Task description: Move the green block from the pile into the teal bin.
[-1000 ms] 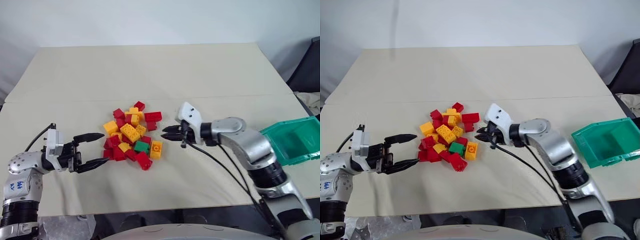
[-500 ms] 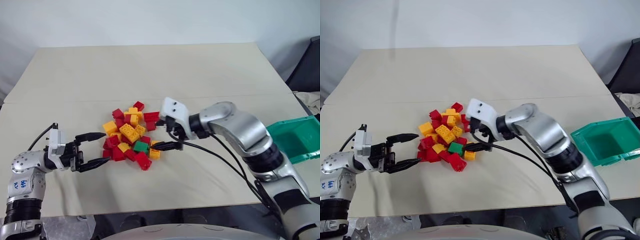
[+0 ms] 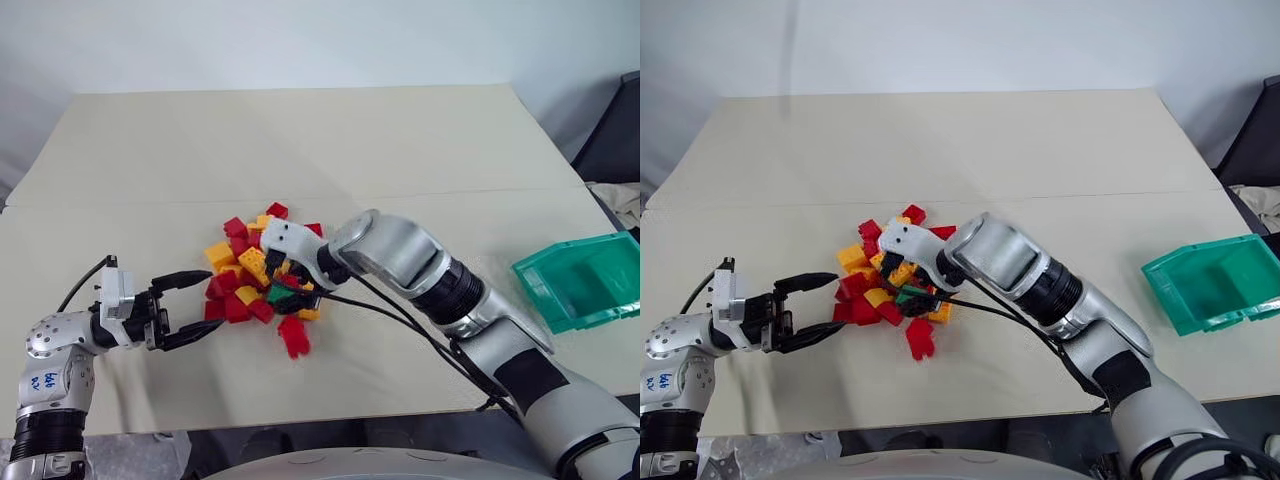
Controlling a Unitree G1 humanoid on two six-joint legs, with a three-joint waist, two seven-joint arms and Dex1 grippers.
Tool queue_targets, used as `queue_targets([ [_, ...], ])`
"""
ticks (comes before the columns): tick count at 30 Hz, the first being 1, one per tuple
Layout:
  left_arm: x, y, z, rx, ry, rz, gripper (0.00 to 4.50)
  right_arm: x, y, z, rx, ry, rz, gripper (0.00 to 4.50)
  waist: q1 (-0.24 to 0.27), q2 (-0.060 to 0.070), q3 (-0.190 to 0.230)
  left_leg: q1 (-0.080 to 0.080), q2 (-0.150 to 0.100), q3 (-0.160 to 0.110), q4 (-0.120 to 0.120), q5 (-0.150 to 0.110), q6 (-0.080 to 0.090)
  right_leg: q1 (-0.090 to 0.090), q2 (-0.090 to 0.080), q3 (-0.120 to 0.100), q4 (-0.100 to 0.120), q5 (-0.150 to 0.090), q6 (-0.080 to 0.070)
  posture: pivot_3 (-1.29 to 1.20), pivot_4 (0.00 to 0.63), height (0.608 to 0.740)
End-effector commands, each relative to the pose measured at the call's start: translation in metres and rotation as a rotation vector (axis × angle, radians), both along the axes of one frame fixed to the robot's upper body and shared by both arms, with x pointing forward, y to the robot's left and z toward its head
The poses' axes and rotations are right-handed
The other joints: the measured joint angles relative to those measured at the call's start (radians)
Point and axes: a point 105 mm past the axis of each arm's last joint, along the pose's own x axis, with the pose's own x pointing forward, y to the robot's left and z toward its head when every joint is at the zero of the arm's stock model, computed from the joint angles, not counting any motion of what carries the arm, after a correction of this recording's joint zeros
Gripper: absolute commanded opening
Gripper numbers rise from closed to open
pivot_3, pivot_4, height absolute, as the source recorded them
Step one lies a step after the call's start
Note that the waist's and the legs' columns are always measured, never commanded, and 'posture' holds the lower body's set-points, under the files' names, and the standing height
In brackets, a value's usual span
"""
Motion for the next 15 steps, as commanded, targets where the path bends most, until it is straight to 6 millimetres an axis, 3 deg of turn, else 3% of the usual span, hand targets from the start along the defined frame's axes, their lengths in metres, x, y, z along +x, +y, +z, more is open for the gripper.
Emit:
queue_targets([
  [1,-0.002,0.001,0.008,-0.005,-0.051,0.011,4.5,-0.005,0.008,-0.001,-0.032,-0.028,0.028,4.48,0.0,0.0,0.0,0.0,0.0,0.0,0.0,0.0,0.0,0.0,0.0,0.0,0.0,0.0,0.0,0.0,0.15,0.74],
  [5,-0.004,0.0,0.006,-0.011,-0.05,0.014,4.5,-0.012,0.014,-0.006,-0.058,-0.031,0.046,4.48,-0.004,0.0,0.0,0.0,0.001,0.0,0.0,0.0,0.0,0.0,0.001,0.0,0.0,0.0,0.0,0.0,0.15,0.74],
  [15,-0.003,-0.002,0.006,-0.015,-0.049,0.015,4.5,-0.019,0.013,0.001,-0.038,-0.06,0.089,1.48,-0.003,-0.001,0.0,0.0,0.0,0.0,0.0,0.0,0.0,0.0,0.0,0.0,0.0,0.0,0.0,0.0,0.15,0.74],
])
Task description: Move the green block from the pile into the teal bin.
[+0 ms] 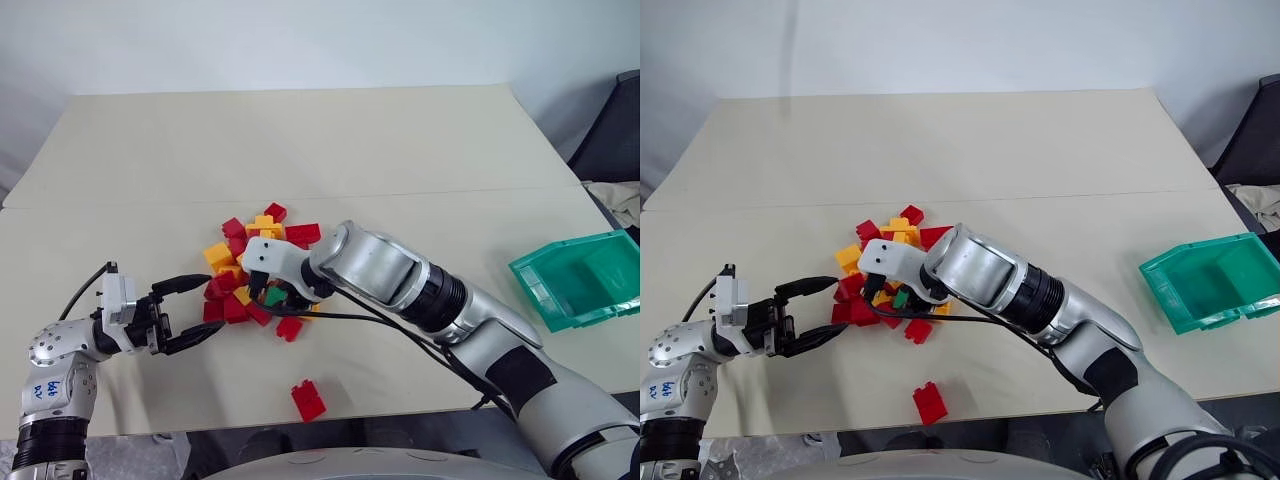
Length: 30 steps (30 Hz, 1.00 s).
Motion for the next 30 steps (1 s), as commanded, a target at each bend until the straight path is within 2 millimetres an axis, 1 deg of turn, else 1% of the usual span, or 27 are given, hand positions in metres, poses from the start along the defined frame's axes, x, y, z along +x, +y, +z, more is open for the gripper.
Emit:
queue_targets([
  [1,0.0,-0.001,0.012,0.003,-0.057,-0.008,4.5,0.0,-0.001,0.011,0.05,-0.024,0.012,1.48,0.001,0.0,0.0,0.0,0.0,0.0,0.0,0.0,0.0,0.0,0.0,0.0,0.0,0.0,0.0,0.0,0.15,0.74],
  [4,0.002,-0.006,0.013,0.002,-0.061,-0.025,4.5,0.004,-0.007,0.02,0.098,-0.033,0.004,1.48,0.003,0.0,0.0,0.0,0.0,0.0,0.0,0.0,0.0,0.0,0.0,0.0,0.0,0.0,0.0,0.0,0.15,0.74],
  [7,0.005,-0.017,0.018,0.002,-0.075,-0.066,4.5,0.008,-0.019,0.038,0.207,-0.048,-0.004,1.48,0.008,0.0,0.0,-0.001,0.0,-0.001,0.0,0.0,0.0,0.0,0.0,-0.001,-0.001,0.0,0.0,0.0,0.15,0.74],
  [9,0.01,-0.031,0.022,0.003,-0.087,-0.11,4.5,0.015,-0.035,0.055,0.307,-0.103,-0.006,1.48,0.014,-0.001,0.0,-0.002,-0.001,-0.001,0.0,0.0,0.0,0.0,0.0,-0.001,-0.001,0.0,0.0,0.0,0.15,0.74],
  [11,0.015,-0.045,0.026,-0.001,-0.092,-0.146,4.5,0.02,-0.052,0.065,0.369,-0.173,-0.009,1.48,0.017,-0.001,-0.001,-0.003,-0.001,-0.002,0.0,0.0,0.0,0.0,-0.001,-0.002,-0.002,0.0,0.001,0.0,0.15,0.74],
  [15,0.026,-0.071,0.031,0.005,-0.105,-0.198,4.5,0.026,-0.094,0.071,0.376,-0.233,-0.057,1.48,0.014,-0.001,-0.001,-0.003,-0.002,-0.001,0.0,-0.001,0.001,0.0,0.0,-0.002,-0.003,0.001,0.001,0.0,0.15,0.74],
  [17,0.029,-0.079,0.031,0.012,-0.112,-0.214,4.5,0.027,-0.109,0.072,0.363,-0.253,-0.079,1.48,0.011,-0.001,0.0,-0.003,-0.002,-0.001,0.0,-0.001,0.001,0.0,0.0,-0.002,-0.004,0.001,0.001,0.0,0.15,0.74],
  [18,0.033,-0.087,0.032,0.017,-0.118,-0.226,4.5,0.03,-0.124,0.073,0.349,-0.275,-0.114,1.48,0.008,-0.001,0.0,-0.003,-0.001,0.0,0.0,-0.001,0.001,0.0,0.0,-0.002,-0.004,0.001,0.001,0.0,0.15,0.74],
  [20,0.043,-0.108,0.036,0.029,-0.13,-0.247,4.5,0.036,-0.167,0.079,0.294,-0.348,-0.221,1.48,0.018,-0.002,0.0,-0.003,-0.001,0.0,0.0,-0.001,0.001,0.0,0.001,-0.002,-0.003,0.001,0.001,0.0,0.15,0.74],
  [22,0.05,-0.125,0.039,0.037,-0.14,-0.261,4.5,0.036,-0.206,0.084,0.234,-0.402,-0.3,1.48,0.033,-0.002,0.0,-0.003,-0.001,0.0,0.001,0.0,0.002,0.001,0.0,-0.002,-0.004,0.001,0.002,0.0,0.15,0.74],
  [23,0.052,-0.13,0.041,0.03,-0.148,-0.271,4.5,0.035,-0.22,0.086,0.206,-0.415,-0.334,1.48,0.037,-0.002,0.0,-0.003,-0.002,0.0,0.002,0.0,0.002,0.001,0.0,-0.001,-0.004,0.002,0.003,0.0,0.15,0.74],
  [25,0.056,-0.144,0.046,0.013,-0.161,-0.292,4.5,0.03,-0.258,0.09,0.123,-0.442,-0.422,1.48,0.04,-0.002,0.0,-0.003,-0.002,0.001,0.002,-0.001,0.002,0.002,0.0,0.0,-0.005,0.002,0.004,0.0,0.15,0.74],
  [27,0.058,-0.156,0.048,0.001,-0.171,-0.319,4.5,0.024,-0.29,0.096,0.045,-0.47,-0.498,1.48,0.047,-0.002,0.0,-0.003,-0.002,0.001,0.002,-0.001,0.003,0.002,0.0,0.0,-0.006,0.003,0.005,0.0,0.15,0.74],
  [28,0.059,-0.165,0.05,-0.009,-0.176,-0.337,4.5,0.019,-0.312,0.1,-0.007,-0.479,-0.553,1.48,0.048,-0.002,0.0,-0.003,-0.002,0.001,0.002,-0.001,0.004,0.002,0.0,0.0,-0.007,0.003,0.005,0.0,0.15,0.74],
  [30,0.061,-0.177,0.052,-0.022,-0.185,-0.36,4.5,0.011,-0.342,0.107,-0.088,-0.489,-0.632,1.48,0.053,-0.002,0.0,-0.003,-0.002,0.002,0.004,-0.002,0.004,0.002,0.0,0.001,-0.007,0.003,0.006,0.0,0.15,0.74],
])
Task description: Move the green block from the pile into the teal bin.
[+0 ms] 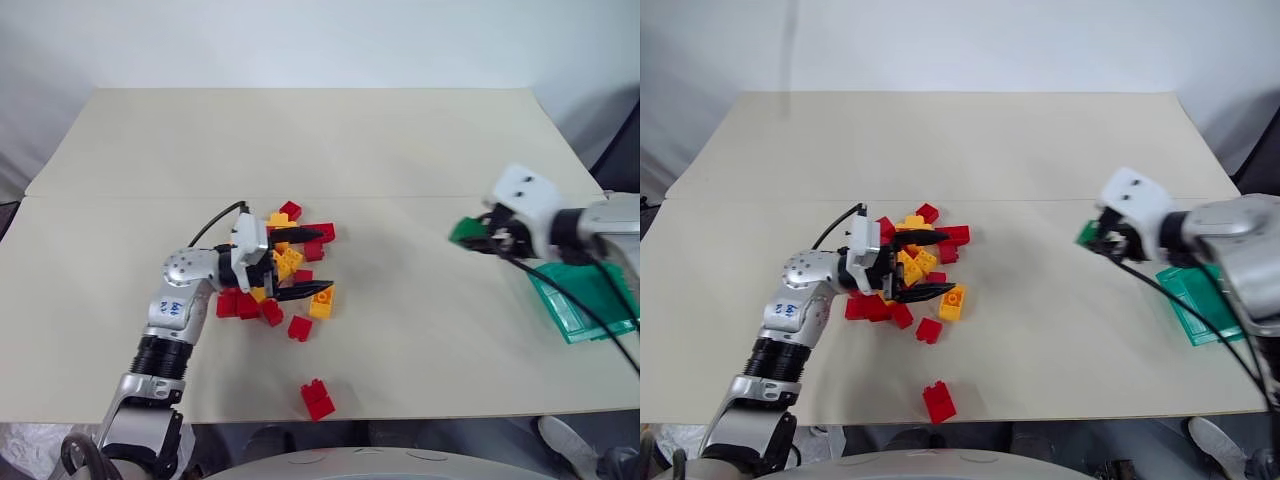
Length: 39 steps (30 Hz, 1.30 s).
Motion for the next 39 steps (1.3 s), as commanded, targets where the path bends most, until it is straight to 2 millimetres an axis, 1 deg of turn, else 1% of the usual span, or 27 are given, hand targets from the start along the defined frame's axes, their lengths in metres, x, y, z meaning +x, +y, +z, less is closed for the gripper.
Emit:
queue_targets([
  [1,0.003,-0.018,0.006,-0.01,-0.041,-0.035,4.5,-0.012,-0.046,0.03,-0.109,-0.058,-0.141,1.48,0.004,0.0,0.0,0.0,0.0,0.0,0.001,0.0,0.0,0.0,0.0,0.0,0.0,0.0,0.0,0.0,0.15,0.74],
  [2,0.003,-0.023,0.007,-0.011,-0.046,-0.044,4.5,-0.016,-0.059,0.03,-0.145,-0.043,-0.187,1.48,0.005,0.0,0.0,-0.001,0.0,0.0,0.002,0.0,0.001,0.0,0.0,0.0,0.0,0.0,0.001,0.0,0.15,0.74],
  [5,0.005,-0.034,0.007,-0.008,-0.058,-0.066,4.5,-0.027,-0.085,0.028,-0.212,0.021,-0.287,1.48,0.004,0.0,0.0,-0.001,0.001,0.001,0.006,-0.002,0.002,0.0,0.0,0.001,0.001,0.001,0.001,0.0,0.15,0.74],
  [7,0.006,-0.04,0.007,0.004,-0.063,-0.078,4.5,-0.033,-0.095,0.027,-0.233,0.053,-0.329,1.48,0.005,0.0,0.0,-0.002,0.001,0.001,0.01,-0.002,0.003,0.0,0.0,0.001,0.0,0.002,0.001,0.0,0.15,0.74],
  [11,0.004,-0.05,0.012,-0.008,-0.085,-0.109,4.5,-0.037,-0.107,0.015,-0.262,0.106,-0.373,1.48,0.006,0.0,0.0,-0.003,0.001,0.0,0.012,-0.002,0.003,0.0,0.0,0.002,-0.001,0.004,0.001,0.0,0.15,0.74],
  [13,0.004,-0.051,0.011,-0.007,-0.089,-0.107,4.5,-0.037,-0.113,0.012,-0.282,0.104,-0.396,2.24,0.008,0.0,0.0,-0.004,0.001,0.0,0.013,-0.002,0.003,0.0,0.0,0.002,-0.001,0.005,0.001,0.0,0.15,0.74],
  [14,0.004,-0.052,0.011,-0.006,-0.092,-0.105,4.5,-0.037,-0.114,0.01,-0.288,0.116,-0.403,2.49,0.008,0.001,0.0,-0.004,0.001,0.0,0.013,-0.002,0.003,0.0,0.0,0.002,-0.001,0.005,0.001,0.0,0.15,0.74],
  [15,0.005,-0.052,0.011,-0.005,-0.093,-0.104,4.5,-0.038,-0.116,0.009,-0.291,0.125,-0.409,2.86,0.008,0.001,0.0,-0.005,0.001,0.0,0.013,-0.002,0.004,0.0,0.0,0.002,0.0,0.006,0.001,0.0,0.15,0.74],
  [19,0.006,-0.048,0.015,-0.023,-0.083,-0.092,4.5,-0.04,-0.115,0.009,-0.306,0.141,-0.406,4.18,0.009,0.001,0.0,-0.007,0.001,0.0,0.013,-0.002,0.004,0.0,0.0,0.002,-0.002,0.007,0.003,0.0,0.15,0.74],
  [20,0.007,-0.047,0.016,-0.029,-0.073,-0.091,4.5,-0.04,-0.116,0.01,-0.308,0.14,-0.408,4.47,0.009,0.001,0.0,-0.007,0.0,0.0,0.013,-0.002,0.004,0.0,0.0,0.002,-0.002,0.007,0.003,0.0,0.15,0.74],
  [21,0.006,-0.043,0.019,-0.048,-0.061,-0.091,4.5,-0.04,-0.114,0.011,-0.31,0.144,-0.401,4.47,0.009,0.001,0.0,-0.007,0.0,0.0,0.013,-0.002,0.004,0.0,0.0,0.002,-0.002,0.007,0.003,0.0,0.15,0.74],
  [22,0.007,-0.039,0.021,-0.059,-0.044,-0.084,4.5,-0.038,-0.11,0.014,-0.303,0.127,-0.386,4.47,0.009,0.001,0.0,-0.007,0.0,0.0,0.013,-0.002,0.004,0.0,0.0,0.002,-0.002,0.007,0.003,0.0,0.15,0.74],
  [23,0.008,-0.033,0.023,-0.069,-0.027,-0.067,4.5,-0.034,-0.101,0.017,-0.272,0.097,-0.36,4.47,0.009,0.001,0.0,-0.007,0.0,0.0,0.013,-0.002,0.004,0.0,0.0,0.002,-0.002,0.007,0.003,0.0,0.15,0.74],
  [25,0.01,-0.021,0.027,-0.077,0.002,-0.027,4.5,-0.026,-0.078,0.02,-0.192,0.049,-0.283,4.47,0.003,0.002,0.0,-0.007,0.0,0.0,0.013,-0.002,0.005,0.0,0.0,0.002,-0.003,0.007,0.004,0.0,0.15,0.74],
  [26,0.009,-0.015,0.029,-0.079,0.007,-0.009,4.5,-0.024,-0.067,0.019,-0.147,0.047,-0.241,4.47,0.002,0.002,0.0,-0.007,0.001,0.0,0.013,-0.002,0.004,0.0,0.0,0.002,-0.003,0.007,0.004,0.0,0.15,0.74],
  [30,0.005,0.02,0.032,-0.088,0.133,0.042,4.5,-0.018,-0.005,0.004,0.029,0.027,0.036,4.47,-0.001,0.002,0.0,-0.007,0.003,-0.001,0.013,-0.002,0.003,0.0,0.002,0.002,-0.002,0.008,0.004,0.0,0.15,0.74],
  [32,0.001,0.031,0.033,-0.082,0.183,0.058,4.5,-0.016,0.015,0.001,0.085,-0.02,0.135,4.47,0.003,0.003,0.001,-0.007,0.002,-0.001,0.014,-0.001,0.003,0.0,0.001,0.002,-0.001,0.008,0.004,0.0,0.15,0.74],
  [34,-0.004,0.053,0.034,-0.06,0.181,0.103,4.5,-0.012,0.042,-0.005,0.189,-0.085,0.262,4.47,0.008,0.003,0.001,-0.007,0.001,-0.001,0.015,-0.001,0.003,0.0,0.0,0.002,-0.001,0.008,0.004,0.0,0.15,0.74],
  [35,-0.01,0.068,0.033,-0.044,0.17,0.122,4.5,-0.012,0.056,-0.011,0.242,-0.104,0.331,4.47,0.007,0.002,0.001,-0.007,0.0,-0.002,0.015,-0.001,0.004,0.0,0.001,0.002,-0.002,0.008,0.005,0.0,0.15,0.74],
  [37,-0.015,0.089,0.03,-0.002,0.164,0.177,4.5,-0.014,0.071,-0.022,0.317,-0.102,0.414,4.47,0.006,0.002,0.001,-0.007,0.0,-0.001,0.015,-0.002,0.004,0.001,0.001,0.003,-0.002,0.008,0.005,0.0,0.15,0.74],
  [39,-0.02,0.106,0.024,0.032,0.192,0.218,4.5,-0.017,0.076,-0.033,0.343,-0.076,0.459,4.47,0.011,0.003,0.001,-0.008,0.0,-0.002,0.015,-0.002,0.004,0.0,0.001,0.002,-0.002,0.008,0.005,0.0,0.15,0.74],
])
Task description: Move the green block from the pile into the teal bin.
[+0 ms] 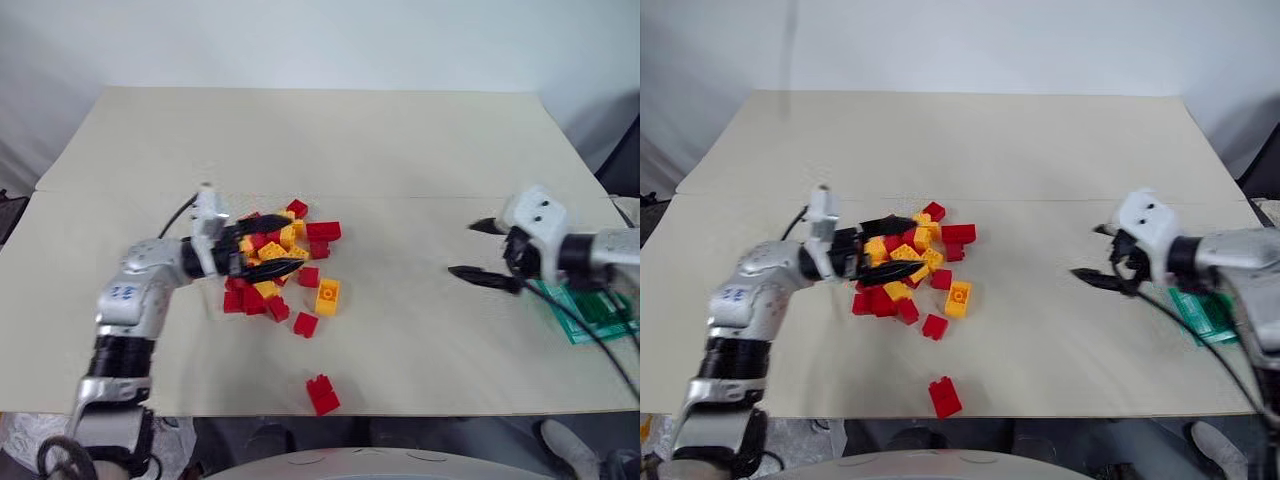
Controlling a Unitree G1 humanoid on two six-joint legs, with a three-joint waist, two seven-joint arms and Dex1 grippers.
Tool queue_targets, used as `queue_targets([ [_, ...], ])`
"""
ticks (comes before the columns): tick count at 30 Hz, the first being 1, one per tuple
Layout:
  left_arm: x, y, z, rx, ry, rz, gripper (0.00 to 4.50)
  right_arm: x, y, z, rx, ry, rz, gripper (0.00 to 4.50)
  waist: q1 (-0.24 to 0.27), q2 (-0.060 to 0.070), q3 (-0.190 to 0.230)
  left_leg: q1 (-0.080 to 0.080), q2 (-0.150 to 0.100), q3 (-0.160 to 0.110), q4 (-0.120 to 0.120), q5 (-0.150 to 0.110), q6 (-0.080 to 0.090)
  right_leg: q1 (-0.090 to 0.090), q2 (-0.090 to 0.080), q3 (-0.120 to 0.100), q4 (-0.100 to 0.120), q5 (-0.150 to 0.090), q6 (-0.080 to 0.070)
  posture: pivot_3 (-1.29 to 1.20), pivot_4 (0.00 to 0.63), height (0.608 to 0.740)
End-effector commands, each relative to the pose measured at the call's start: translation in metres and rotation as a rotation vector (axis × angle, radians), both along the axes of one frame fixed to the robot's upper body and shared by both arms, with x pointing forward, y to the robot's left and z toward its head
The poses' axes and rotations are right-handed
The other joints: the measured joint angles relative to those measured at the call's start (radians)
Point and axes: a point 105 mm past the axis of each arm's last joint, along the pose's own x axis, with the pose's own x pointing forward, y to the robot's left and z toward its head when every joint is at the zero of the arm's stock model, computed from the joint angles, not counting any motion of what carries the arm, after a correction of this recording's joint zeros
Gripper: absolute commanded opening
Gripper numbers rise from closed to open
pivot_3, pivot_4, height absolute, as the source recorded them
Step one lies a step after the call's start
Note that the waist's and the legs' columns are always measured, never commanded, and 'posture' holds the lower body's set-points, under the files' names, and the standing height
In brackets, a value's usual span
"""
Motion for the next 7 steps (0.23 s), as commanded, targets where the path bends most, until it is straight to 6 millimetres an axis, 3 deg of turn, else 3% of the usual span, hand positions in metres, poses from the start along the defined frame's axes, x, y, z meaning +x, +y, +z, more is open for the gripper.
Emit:
queue_targets([
  [1,-0.011,0.027,0.007,0.033,-0.034,0.044,4.5,-0.004,0.006,-0.002,0.025,-0.029,0.086,4.47,0.004,0.001,0.001,0.0,-0.001,0.0,0.0,0.0,0.0,0.0,-0.001,0.0,0.0,0.0,0.0,0.0,0.15,0.74],
  [7,-0.024,0.091,-0.005,0.143,-0.065,0.232,4.5,-0.001,-0.002,-0.025,0.056,0.012,0.113,4.47,-0.002,0.001,0.0,0.001,-0.001,0.001,0.0,-0.001,0.002,0.001,0.0,0.001,0.0,0.0,0.0,0.0,0.15,0.74],
])
